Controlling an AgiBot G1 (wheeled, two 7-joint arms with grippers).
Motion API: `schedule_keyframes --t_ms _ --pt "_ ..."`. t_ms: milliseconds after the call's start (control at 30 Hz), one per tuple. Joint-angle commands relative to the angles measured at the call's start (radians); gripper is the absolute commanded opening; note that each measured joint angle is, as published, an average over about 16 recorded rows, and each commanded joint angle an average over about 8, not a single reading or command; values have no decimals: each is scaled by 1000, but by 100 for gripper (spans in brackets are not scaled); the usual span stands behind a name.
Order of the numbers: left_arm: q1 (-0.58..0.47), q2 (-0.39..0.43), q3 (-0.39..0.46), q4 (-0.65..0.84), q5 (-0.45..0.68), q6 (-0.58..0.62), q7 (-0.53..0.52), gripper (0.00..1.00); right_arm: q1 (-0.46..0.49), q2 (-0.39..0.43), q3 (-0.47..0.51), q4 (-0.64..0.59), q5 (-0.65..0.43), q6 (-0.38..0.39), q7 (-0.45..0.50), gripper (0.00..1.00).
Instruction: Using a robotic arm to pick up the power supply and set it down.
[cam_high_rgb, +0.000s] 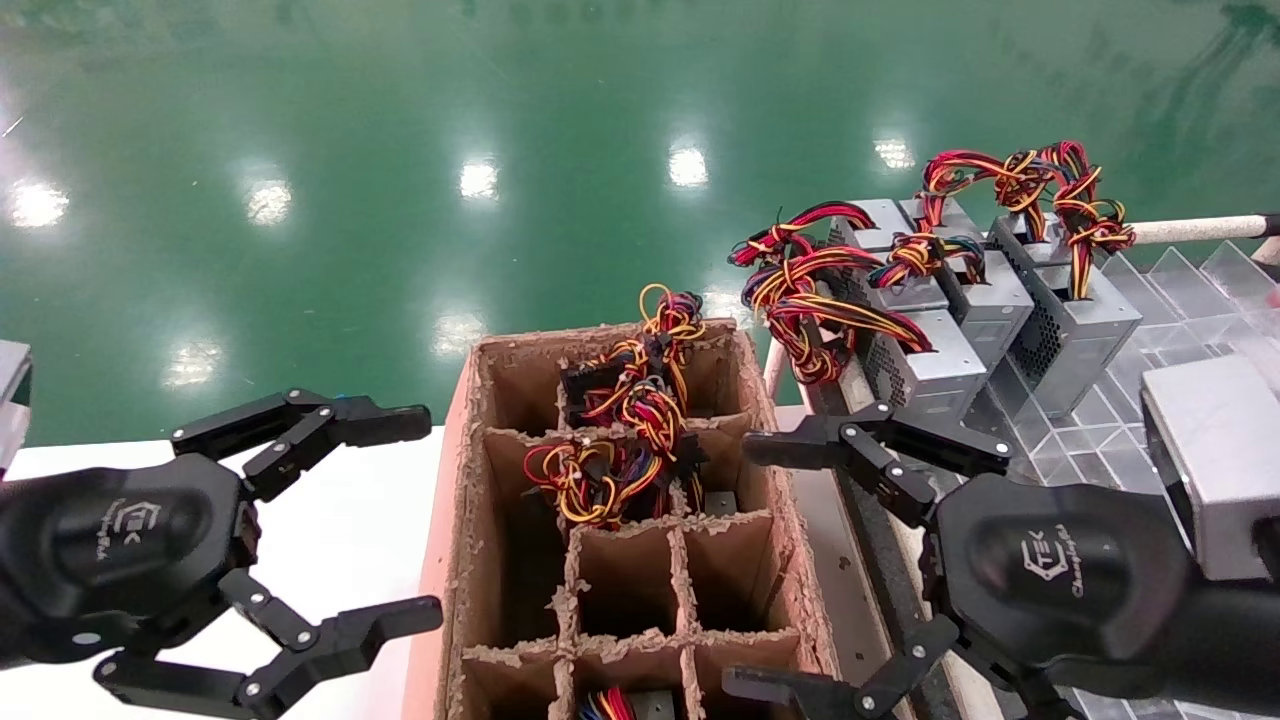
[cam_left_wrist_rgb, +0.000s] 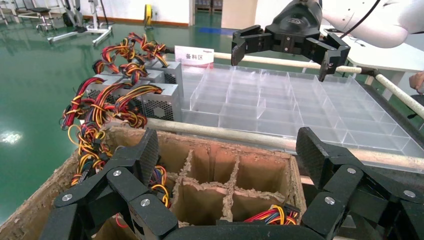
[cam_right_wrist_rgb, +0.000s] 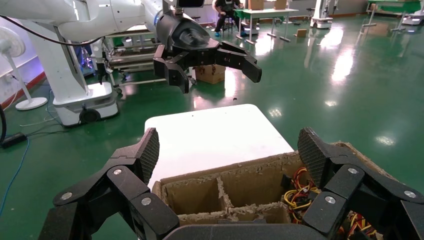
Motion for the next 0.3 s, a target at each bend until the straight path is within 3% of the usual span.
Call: schedule_keyframes --t_ms 33,300 --pt "0 0 0 0 0 0 0 100 0 0 0 0 0 0 0 100" --pt "0 0 0 0 0 0 0 100 0 0 0 0 0 0 0 100"
